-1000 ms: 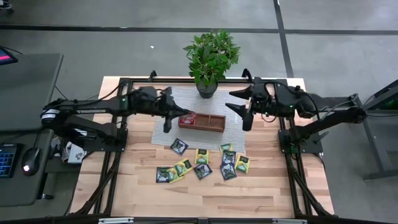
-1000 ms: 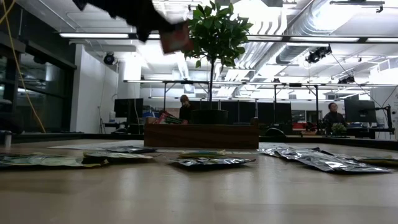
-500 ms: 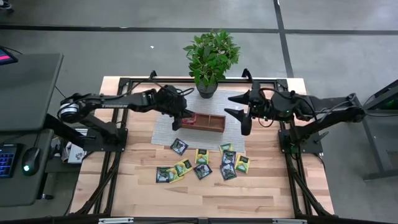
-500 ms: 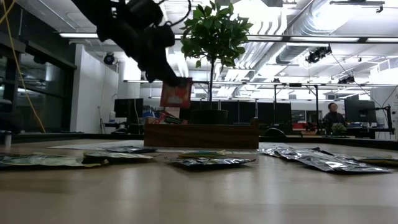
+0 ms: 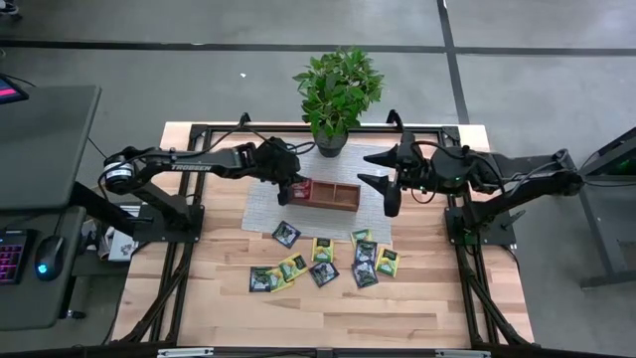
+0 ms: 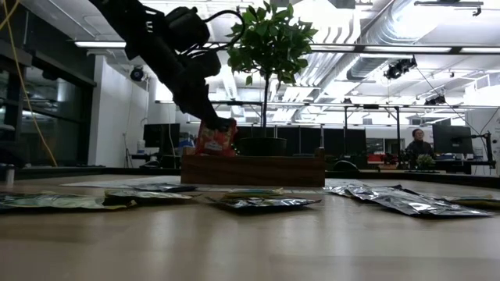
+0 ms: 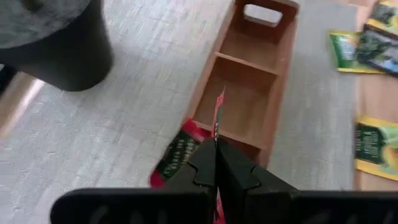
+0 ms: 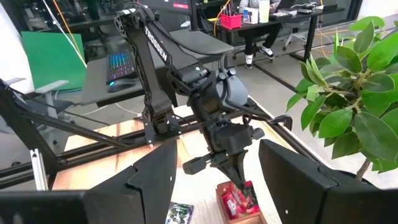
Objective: Pick & Place Tea
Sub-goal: Put the red tea bag into the left section of the wooden organizer, then put the yellow tea bag into the middle section of the wooden organizer
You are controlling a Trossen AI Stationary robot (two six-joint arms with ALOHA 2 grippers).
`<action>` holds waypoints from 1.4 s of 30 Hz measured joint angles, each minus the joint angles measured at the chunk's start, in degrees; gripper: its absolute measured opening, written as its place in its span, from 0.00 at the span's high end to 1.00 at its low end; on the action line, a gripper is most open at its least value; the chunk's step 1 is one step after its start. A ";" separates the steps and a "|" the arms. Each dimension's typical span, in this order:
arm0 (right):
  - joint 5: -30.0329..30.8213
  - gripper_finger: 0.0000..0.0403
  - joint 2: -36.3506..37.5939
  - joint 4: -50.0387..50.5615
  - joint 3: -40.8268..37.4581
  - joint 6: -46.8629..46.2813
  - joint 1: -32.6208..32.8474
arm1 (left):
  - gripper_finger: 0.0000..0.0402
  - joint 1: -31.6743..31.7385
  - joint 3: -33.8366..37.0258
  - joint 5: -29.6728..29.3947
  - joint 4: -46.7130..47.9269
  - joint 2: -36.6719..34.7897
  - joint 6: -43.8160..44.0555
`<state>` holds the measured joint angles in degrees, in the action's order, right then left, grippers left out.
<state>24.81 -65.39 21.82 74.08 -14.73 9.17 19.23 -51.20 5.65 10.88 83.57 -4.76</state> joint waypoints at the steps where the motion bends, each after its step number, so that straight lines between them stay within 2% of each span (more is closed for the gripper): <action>1: 0.13 0.45 0.00 0.00 0.00 0.02 0.00 | 1.00 0.02 0.00 -0.02 0.00 0.00 -0.06; 8: 0.14 0.45 0.00 0.01 0.00 0.60 0.00 | 1.00 0.02 0.00 1.63 -0.03 0.00 -0.15; 20: 0.14 0.45 0.00 0.02 0.00 0.82 0.00 | 0.99 -0.01 0.00 1.13 -0.18 0.00 -0.22; 23: 0.12 0.45 0.00 0.02 0.00 0.82 0.00 | 0.94 -0.09 0.00 1.14 -0.67 0.00 -1.11; 33: -0.29 0.45 0.00 0.24 0.00 0.69 0.00 | 0.64 -0.09 0.00 1.27 -0.48 0.00 -1.07; 37: -1.00 0.45 0.00 0.31 0.00 0.24 0.00 | 0.58 -0.09 0.02 0.88 -0.49 0.00 -1.14; 42: -2.00 0.45 0.00 2.38 0.00 -1.87 0.00 | 0.57 -0.07 -1.42 0.80 0.44 -0.12 -3.66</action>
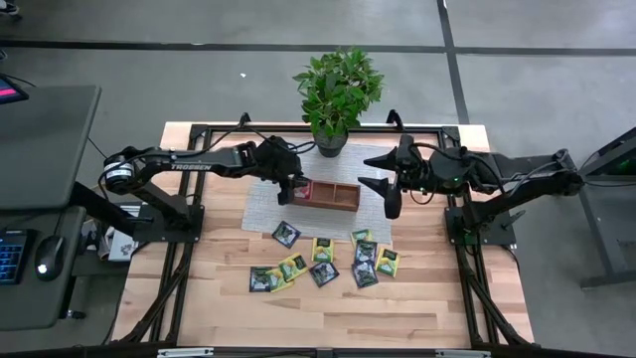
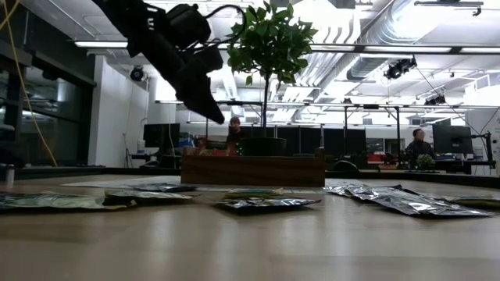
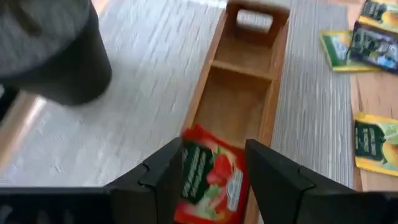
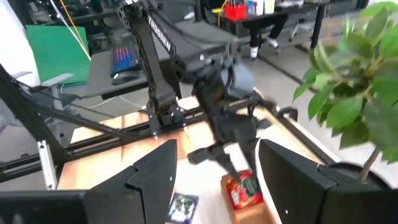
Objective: Pick & Place Tea
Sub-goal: Put the yellow tea bag into the middle section of the wooden organizer
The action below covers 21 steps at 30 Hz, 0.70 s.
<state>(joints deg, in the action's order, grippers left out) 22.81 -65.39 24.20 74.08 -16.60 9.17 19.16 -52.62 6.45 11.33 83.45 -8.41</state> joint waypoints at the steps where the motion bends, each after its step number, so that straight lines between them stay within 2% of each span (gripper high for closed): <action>1: -0.65 0.45 0.00 0.83 0.00 -0.63 0.00 | 0.57 0.00 -0.62 -0.02 0.78 -0.41 -0.41; 5: -4.15 0.45 -0.01 7.00 0.02 -5.10 0.14 | 0.57 0.00 -3.87 -0.10 6.44 -1.42 -3.48; 8: -4.59 0.46 -0.52 12.71 0.02 -8.79 1.70 | 0.57 -0.02 -5.06 -0.25 12.12 -3.80 -5.39; 13: -3.64 0.48 -3.27 18.11 0.02 -13.41 6.25 | 0.57 -1.30 -2.69 -2.84 19.49 -10.05 -4.61; 17: -1.73 0.47 -7.07 18.16 0.01 -15.53 9.47 | 0.57 -4.77 2.15 -3.39 19.08 -17.12 1.15; 21: -0.18 0.48 -12.29 17.95 0.02 -16.37 11.39 | 0.57 -11.38 7.42 -6.73 18.18 -22.87 10.05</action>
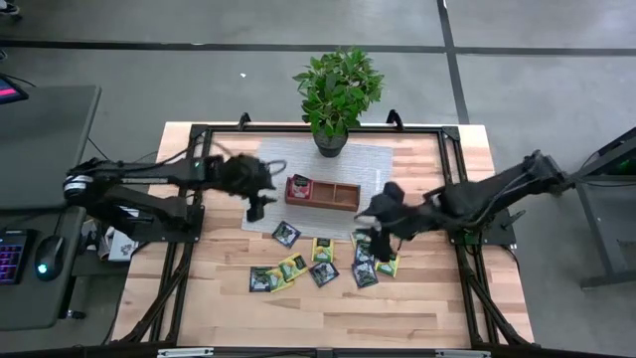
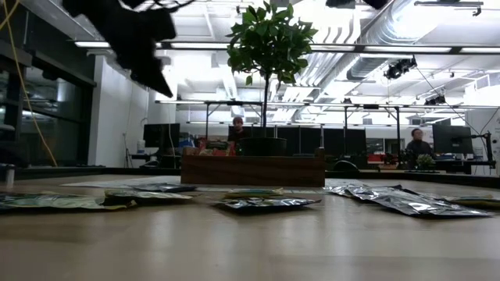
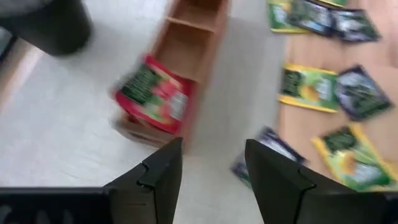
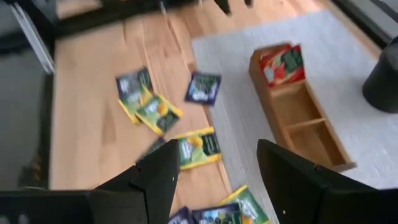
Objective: Pick & Place Tea
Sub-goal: Put the yellow tea bag into the middle section of the wooden organizer
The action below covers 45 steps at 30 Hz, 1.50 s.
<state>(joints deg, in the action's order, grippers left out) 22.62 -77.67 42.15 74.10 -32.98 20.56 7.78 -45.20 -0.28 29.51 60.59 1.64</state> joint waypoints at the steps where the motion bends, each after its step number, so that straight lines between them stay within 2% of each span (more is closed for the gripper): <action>1: 0.10 0.48 -1.44 -0.03 -0.01 -0.18 0.19 | 0.57 -2.14 1.34 -1.04 -0.55 -0.88 2.07; 6: -1.31 0.48 -8.60 -4.59 0.00 -0.17 -0.50 | 0.57 -12.83 6.58 -5.58 -4.24 -2.39 10.55; 11: -5.28 0.48 -14.59 -13.40 -0.02 0.22 -1.96 | 0.58 -22.05 10.06 -9.21 -10.24 -1.84 15.77; 14: -7.19 0.48 -17.48 -18.07 -0.02 -0.15 -2.80 | 0.63 -26.00 10.64 -12.48 -11.06 -0.21 17.67; 18: -8.16 0.48 -20.46 -22.72 -0.02 -1.81 -3.75 | 0.73 -29.80 10.53 -13.59 -12.20 1.36 17.74; 24: -9.68 0.48 -24.10 -27.53 -0.02 -3.24 -4.49 | 0.88 -33.85 10.55 -14.31 -15.78 7.00 17.75; 30: -11.13 0.48 -26.51 -29.09 -0.02 -5.74 -4.47 | 0.99 -35.59 10.56 -14.49 -24.27 13.89 18.00; 36: -11.17 0.48 -27.66 -29.25 -0.02 -6.89 -4.47 | 0.96 -35.58 10.54 -14.45 -32.32 19.79 18.43; 45: -10.68 0.48 -28.58 -29.12 -0.02 -7.29 -4.44 | 0.92 -35.57 10.56 -11.12 -37.65 26.75 21.41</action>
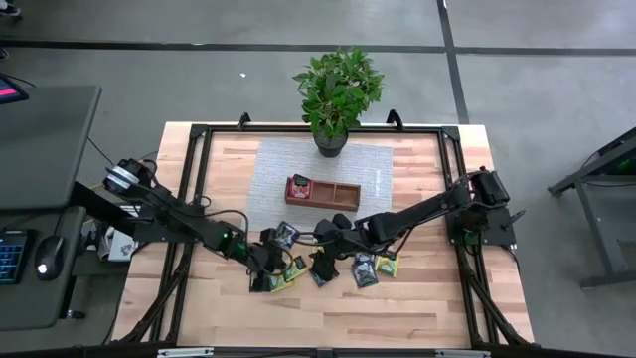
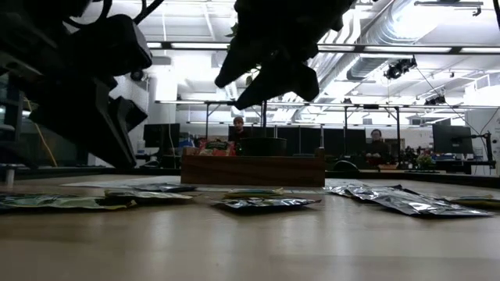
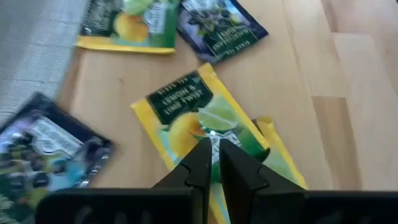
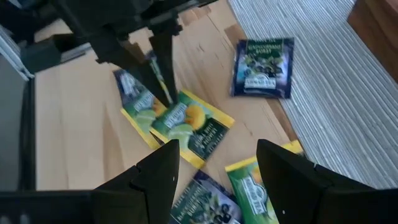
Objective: Pick & Place Tea
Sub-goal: Put the yellow tea bag into the middle section of the wooden organizer
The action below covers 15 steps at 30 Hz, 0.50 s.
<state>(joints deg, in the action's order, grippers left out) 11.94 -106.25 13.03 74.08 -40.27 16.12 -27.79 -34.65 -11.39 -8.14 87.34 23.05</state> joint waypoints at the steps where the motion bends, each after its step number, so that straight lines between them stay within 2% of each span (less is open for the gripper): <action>1: 0.05 0.48 -0.04 0.05 0.00 0.13 -0.04 | 0.92 0.00 0.01 0.44 -1.27 0.61 0.03; 9: -0.09 0.48 -0.92 0.07 0.00 0.19 -0.42 | 0.92 0.00 -0.05 -0.65 -2.01 4.65 2.33; 15: -0.56 0.48 -0.97 0.01 0.00 -6.38 -0.75 | 0.92 -0.02 -0.34 -2.22 -3.51 7.86 4.22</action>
<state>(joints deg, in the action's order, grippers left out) 11.38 -107.22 13.04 74.08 -46.65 15.37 -27.81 -34.98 -13.62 -11.65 95.19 27.27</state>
